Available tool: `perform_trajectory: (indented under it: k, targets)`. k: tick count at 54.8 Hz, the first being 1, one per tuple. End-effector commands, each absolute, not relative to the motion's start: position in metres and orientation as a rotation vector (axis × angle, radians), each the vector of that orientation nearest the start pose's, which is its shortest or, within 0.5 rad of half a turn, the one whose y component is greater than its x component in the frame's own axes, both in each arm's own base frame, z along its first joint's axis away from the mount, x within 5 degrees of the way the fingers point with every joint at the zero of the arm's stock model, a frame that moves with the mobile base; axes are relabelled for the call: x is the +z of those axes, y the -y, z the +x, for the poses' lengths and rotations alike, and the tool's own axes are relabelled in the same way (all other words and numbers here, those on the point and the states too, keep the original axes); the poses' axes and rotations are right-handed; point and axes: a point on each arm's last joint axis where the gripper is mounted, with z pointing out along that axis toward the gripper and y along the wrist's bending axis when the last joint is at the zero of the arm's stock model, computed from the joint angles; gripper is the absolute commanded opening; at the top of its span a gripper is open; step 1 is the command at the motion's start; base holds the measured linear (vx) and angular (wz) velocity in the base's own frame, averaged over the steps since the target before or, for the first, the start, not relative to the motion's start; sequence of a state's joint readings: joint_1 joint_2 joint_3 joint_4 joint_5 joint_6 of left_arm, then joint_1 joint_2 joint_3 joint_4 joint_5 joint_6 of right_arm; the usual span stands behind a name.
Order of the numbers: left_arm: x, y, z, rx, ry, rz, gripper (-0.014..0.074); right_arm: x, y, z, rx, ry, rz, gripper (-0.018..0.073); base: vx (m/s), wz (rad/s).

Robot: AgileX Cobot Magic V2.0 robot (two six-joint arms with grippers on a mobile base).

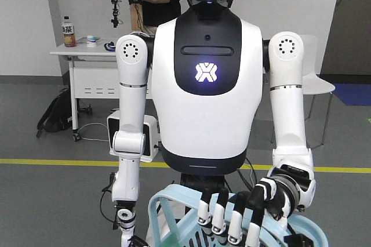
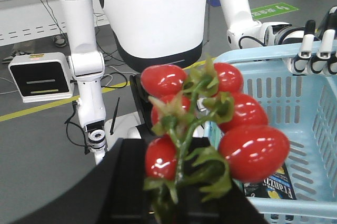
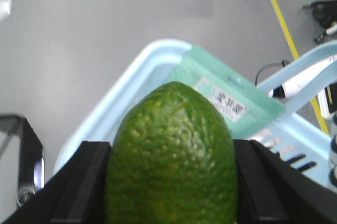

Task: Pick snacks and fruit into basket
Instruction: 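Move the right gripper over the basket and release the green lime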

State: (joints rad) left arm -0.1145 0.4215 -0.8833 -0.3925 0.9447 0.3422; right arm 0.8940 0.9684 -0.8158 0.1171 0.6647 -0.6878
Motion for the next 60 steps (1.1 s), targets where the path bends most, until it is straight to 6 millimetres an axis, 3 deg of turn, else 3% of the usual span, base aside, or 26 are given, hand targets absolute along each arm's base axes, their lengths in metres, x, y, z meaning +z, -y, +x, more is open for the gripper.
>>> perform_trajectory:
  k: [1,13,20,27,37,43,52,60]
  targets:
    - [0.4052,0.0338,0.0404,-0.343,-1.805,0.384,-0.0008,0.3297,-0.161,0.1263,0.167,-1.611,-1.557,-0.0004,0.0,0.0]
    - [0.4049,0.0339,0.0402,-0.343,-1.808,0.385,-0.0008,0.3228,-0.1641,0.1342,0.124,-1.666,-1.539,0.001,0.0,0.0]
    - [0.4049,0.0339,0.0402,-0.343,-1.808,0.385,-0.0008,0.323,-0.1643,0.1341,0.139,-1.682,-1.519,0.009,0.0,0.0]
    - [0.4049,0.0339,0.0402,-0.343,-1.808,0.385,-0.0008,0.3233,-0.1651,0.1334,0.161,-1.691,-1.508,0.027,0.0,0.0]
    - [0.4049,0.0339,0.0402,-0.343,-1.808,0.386,-0.0008,0.3234,-0.1656,0.1328,0.178,-1.698,-1.501,0.0608,0.0,0.0]
    - [0.405,0.0339,0.0403,-0.343,-1.807,0.386,-0.0008,0.3234,-0.1658,0.1325,0.186,-1.702,-1.498,0.0724,0.0,0.0]
    - [0.405,0.0339,0.0403,-0.343,-1.807,0.386,-0.0008,0.3233,-0.1661,0.1321,0.197,-1.709,-1.492,0.0711,0.0,0.0]
    - [0.405,0.0339,0.0403,-0.343,-1.807,0.386,-0.0008,0.329,-0.163,0.1291,0.225,-1.712,-1.449,0.06,0.0,0.0]
